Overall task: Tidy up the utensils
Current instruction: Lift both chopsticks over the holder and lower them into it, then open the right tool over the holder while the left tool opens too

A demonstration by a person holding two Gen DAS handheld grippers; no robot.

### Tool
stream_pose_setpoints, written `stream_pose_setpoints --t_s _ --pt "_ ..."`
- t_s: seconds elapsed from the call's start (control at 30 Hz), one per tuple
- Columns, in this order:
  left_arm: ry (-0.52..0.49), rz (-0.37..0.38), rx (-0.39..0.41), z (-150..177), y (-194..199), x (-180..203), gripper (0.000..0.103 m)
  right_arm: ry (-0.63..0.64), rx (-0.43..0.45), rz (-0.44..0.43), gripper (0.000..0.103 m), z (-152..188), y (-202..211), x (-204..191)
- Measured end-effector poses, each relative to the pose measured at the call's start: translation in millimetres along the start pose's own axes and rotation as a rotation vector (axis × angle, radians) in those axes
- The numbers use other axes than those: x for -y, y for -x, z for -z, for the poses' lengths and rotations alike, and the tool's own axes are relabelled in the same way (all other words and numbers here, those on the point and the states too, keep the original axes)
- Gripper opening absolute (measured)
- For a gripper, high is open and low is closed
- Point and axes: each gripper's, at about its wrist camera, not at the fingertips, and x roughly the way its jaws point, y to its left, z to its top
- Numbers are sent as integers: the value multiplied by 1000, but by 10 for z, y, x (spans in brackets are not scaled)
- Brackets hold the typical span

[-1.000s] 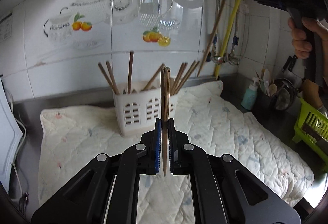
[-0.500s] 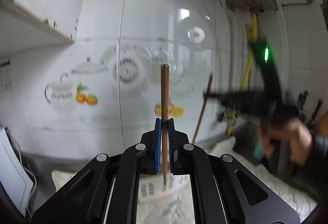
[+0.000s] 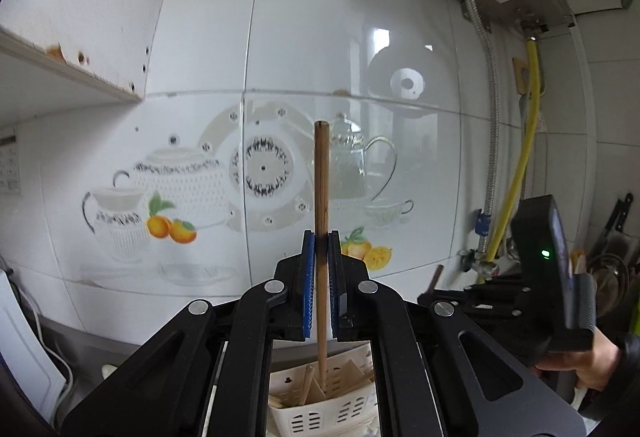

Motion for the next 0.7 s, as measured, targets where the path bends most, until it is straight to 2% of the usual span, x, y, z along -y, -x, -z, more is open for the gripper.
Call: stream_pose_setpoints --t_s 0.13,0.2,0.37,0.47,0.7 --pt "-1 -14 -19 80 -146 -17 5 -4 7 0 8 44 33 36" --pt "0 -17 -29 136 -224 -28 5 -4 16 4 13 57 81 58" --pt "2 -38 -63 279 -385 -65 5 10 37 6 16 65 221 63" --pt "0 -38 -89 364 -467 -80 5 25 49 10 24 75 295 43" --pt "3 -44 -139 475 -574 -110 5 43 65 -3 28 135 411 -28"
